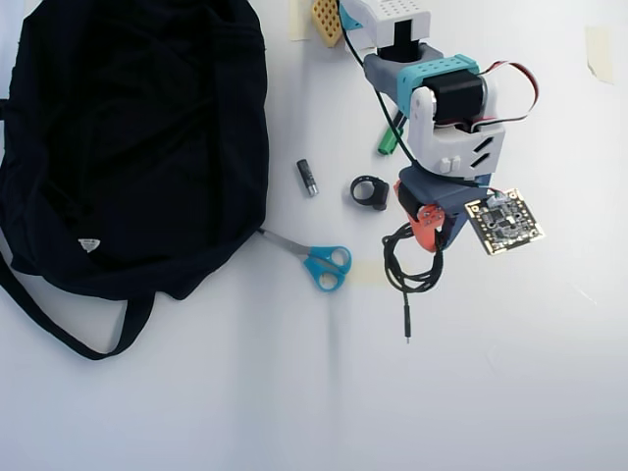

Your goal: Put the cable into the black bag

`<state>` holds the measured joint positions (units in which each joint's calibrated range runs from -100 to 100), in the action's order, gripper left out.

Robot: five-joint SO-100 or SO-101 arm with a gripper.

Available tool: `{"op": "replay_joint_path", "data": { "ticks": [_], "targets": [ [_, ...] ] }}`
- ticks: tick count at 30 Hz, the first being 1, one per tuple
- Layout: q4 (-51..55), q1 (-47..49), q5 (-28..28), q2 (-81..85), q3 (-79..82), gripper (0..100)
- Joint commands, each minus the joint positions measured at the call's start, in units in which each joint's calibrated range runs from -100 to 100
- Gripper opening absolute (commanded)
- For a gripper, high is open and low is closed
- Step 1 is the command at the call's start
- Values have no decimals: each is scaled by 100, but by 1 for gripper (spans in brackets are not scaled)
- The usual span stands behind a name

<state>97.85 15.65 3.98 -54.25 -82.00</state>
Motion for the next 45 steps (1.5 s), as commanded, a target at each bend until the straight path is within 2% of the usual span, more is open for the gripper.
{"op": "replay_joint_path", "data": {
  "ticks": [1,4,12,17,27,34,37,45],
  "targets": [
    [146,-196,-78,206,-255,2],
    [146,-323,-125,214,-318,2],
    [180,-518,-707,214,-507,2],
    [189,-540,-718,297,-399,2],
    [180,-563,-686,2778,3635,2],
    [180,-892,-896,4081,5711,2],
    [180,-1079,-901,4280,6196,2],
    [172,-1894,-734,4355,6241,2]
  ]
}}
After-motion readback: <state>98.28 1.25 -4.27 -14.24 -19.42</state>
